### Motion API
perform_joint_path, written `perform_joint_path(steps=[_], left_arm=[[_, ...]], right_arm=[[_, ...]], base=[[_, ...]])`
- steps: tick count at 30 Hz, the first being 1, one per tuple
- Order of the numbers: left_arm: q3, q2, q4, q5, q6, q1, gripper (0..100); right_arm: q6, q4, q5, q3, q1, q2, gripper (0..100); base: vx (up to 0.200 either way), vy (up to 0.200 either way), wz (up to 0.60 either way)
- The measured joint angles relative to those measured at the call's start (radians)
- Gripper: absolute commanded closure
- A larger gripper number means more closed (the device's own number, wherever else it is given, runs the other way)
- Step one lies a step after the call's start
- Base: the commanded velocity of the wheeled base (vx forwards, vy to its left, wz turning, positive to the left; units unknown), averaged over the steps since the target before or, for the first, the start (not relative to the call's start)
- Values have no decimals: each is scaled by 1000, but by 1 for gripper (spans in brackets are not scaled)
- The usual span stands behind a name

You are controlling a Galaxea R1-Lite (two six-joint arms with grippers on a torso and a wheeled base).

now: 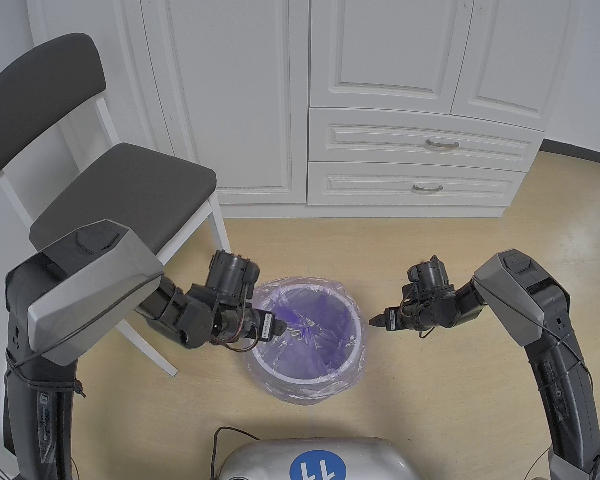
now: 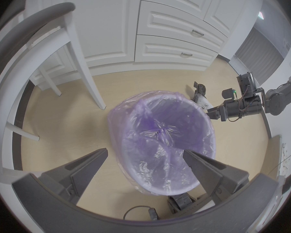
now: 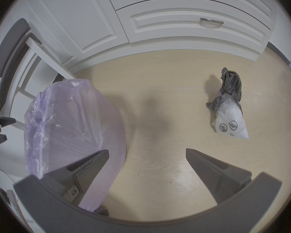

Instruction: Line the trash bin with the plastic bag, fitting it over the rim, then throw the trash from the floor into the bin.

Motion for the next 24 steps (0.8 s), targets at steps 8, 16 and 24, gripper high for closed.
perform_joint_path(steps=[8, 16, 24], left_arm=[[-346, 40, 405, 40, 12, -46, 0], [-681, 129, 746, 76, 81, -47, 0], [-788, 236, 813, 54, 296, 35, 0]], right_arm=[[3, -11, 0, 13, -1, -3, 0], [4, -14, 0, 16, -1, -4, 0], [-1, -10, 0, 15, -2, -4, 0]], base=[[0, 0, 0], [0, 0, 0], [0, 0, 0]])
